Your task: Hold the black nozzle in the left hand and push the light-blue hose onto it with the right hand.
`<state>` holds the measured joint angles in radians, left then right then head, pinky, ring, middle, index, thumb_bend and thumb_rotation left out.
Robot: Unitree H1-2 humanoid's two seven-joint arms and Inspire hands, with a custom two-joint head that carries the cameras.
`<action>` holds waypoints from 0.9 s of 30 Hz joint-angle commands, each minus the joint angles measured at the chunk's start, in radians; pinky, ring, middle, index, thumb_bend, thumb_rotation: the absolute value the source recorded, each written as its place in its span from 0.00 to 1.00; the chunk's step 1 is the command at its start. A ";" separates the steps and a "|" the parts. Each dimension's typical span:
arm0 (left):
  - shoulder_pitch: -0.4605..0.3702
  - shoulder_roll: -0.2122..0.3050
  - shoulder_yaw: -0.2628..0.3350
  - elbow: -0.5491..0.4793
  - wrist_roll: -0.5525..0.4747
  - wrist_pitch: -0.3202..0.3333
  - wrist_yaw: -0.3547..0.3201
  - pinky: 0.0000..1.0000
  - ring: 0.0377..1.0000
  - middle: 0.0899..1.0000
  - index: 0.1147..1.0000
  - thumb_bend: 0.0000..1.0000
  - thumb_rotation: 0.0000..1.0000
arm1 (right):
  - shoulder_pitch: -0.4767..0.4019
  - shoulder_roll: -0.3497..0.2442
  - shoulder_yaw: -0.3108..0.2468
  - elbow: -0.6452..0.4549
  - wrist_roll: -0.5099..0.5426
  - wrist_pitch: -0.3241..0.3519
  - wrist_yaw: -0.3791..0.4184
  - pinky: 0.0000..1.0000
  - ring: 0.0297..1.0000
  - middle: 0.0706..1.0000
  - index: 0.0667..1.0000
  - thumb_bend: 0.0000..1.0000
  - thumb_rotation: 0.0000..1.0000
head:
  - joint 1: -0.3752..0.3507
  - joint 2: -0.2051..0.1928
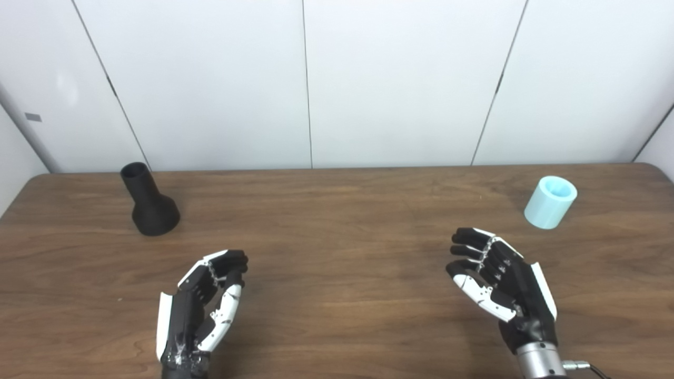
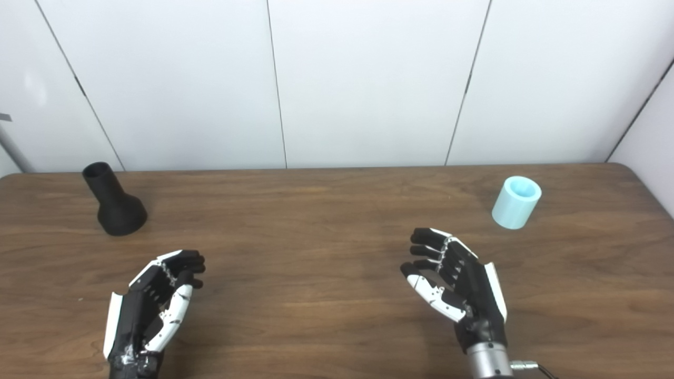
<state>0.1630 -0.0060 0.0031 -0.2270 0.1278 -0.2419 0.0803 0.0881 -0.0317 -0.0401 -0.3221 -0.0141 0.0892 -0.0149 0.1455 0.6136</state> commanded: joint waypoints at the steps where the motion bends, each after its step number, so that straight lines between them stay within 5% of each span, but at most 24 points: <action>1: 0.015 -0.036 -0.012 -0.018 0.032 -0.034 0.022 0.55 0.62 0.63 0.60 0.27 0.36 | -0.019 -0.034 -0.019 -0.010 0.038 -0.036 0.024 0.63 0.70 0.70 0.68 0.24 0.00 | 0.047 0.003; 5: 0.007 -0.064 -0.044 -0.010 0.042 -0.028 0.035 0.55 0.62 0.62 0.59 0.28 0.34 | -0.024 -0.067 -0.039 -0.010 0.071 -0.023 0.039 0.68 0.74 0.74 0.71 0.22 0.02 | 0.142 -0.001; 10: -0.001 -0.074 -0.064 -0.013 0.110 -0.002 0.057 0.54 0.63 0.63 0.60 0.27 0.43 | -0.033 -0.070 -0.047 -0.010 0.061 -0.031 0.026 0.66 0.72 0.72 0.70 0.19 0.00 | 0.149 -0.004; 21: -0.006 -0.087 -0.065 -0.008 0.116 -0.004 0.072 0.55 0.62 0.62 0.59 0.29 0.41 | -0.034 -0.076 -0.051 -0.036 0.050 0.007 0.024 0.65 0.72 0.72 0.70 0.18 0.00 | 0.162 -0.009; 25: -0.011 -0.094 -0.053 -0.004 0.118 -0.012 0.096 0.55 0.62 0.62 0.60 0.35 0.39 | -0.036 -0.073 -0.048 -0.040 0.035 0.016 0.018 0.65 0.72 0.72 0.69 0.17 0.00 | 0.170 -0.016; 27: -0.012 -0.101 -0.041 -0.016 0.125 0.007 0.109 0.54 0.63 0.64 0.63 0.45 0.36 | -0.038 -0.072 -0.047 -0.038 0.035 0.013 0.018 0.64 0.72 0.72 0.69 0.17 0.00 | 0.175 -0.019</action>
<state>0.1562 -0.0854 -0.0452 -0.2201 0.2388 -0.2288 0.1680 0.0767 -0.0979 -0.0828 -0.3180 0.0255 0.1125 0.0044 0.3190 0.5937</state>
